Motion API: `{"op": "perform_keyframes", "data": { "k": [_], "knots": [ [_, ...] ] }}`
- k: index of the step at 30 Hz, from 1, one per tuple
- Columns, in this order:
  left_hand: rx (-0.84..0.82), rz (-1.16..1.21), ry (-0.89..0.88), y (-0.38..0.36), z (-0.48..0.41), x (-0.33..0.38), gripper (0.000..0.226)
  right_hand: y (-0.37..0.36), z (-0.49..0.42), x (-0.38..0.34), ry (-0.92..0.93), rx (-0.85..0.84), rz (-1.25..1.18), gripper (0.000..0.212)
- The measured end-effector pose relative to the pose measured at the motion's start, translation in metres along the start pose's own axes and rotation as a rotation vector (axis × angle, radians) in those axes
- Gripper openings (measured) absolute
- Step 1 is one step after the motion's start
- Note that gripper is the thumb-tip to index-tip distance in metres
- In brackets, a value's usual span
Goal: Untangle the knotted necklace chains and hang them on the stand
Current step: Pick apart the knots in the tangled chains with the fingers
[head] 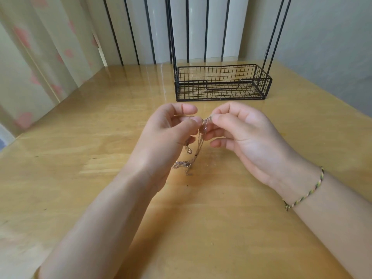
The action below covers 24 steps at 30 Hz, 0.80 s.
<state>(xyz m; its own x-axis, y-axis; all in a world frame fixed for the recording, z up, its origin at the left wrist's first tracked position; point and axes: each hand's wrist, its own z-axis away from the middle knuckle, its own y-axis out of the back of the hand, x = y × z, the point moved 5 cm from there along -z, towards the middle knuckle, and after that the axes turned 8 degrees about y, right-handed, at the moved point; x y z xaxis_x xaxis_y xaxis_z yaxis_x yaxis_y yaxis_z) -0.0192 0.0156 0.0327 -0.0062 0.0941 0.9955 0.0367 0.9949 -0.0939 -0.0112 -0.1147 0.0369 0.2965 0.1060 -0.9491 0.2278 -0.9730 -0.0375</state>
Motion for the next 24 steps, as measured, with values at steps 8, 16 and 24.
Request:
{"op": "perform_keyframes", "data": {
  "k": [8,16,24],
  "knots": [
    [-0.011,-0.024,-0.010,-0.002,0.002,0.001,0.012,-0.002,0.001,0.005,-0.068,-0.017,-0.100,0.014],
    [0.017,-0.006,-0.006,0.002,0.000,0.001,0.021,0.002,-0.001,0.003,-0.015,0.010,0.108,0.020],
    [0.050,-0.033,-0.008,0.003,0.001,0.002,0.016,-0.001,0.002,-0.005,0.151,0.008,0.299,0.010]
  ]
}}
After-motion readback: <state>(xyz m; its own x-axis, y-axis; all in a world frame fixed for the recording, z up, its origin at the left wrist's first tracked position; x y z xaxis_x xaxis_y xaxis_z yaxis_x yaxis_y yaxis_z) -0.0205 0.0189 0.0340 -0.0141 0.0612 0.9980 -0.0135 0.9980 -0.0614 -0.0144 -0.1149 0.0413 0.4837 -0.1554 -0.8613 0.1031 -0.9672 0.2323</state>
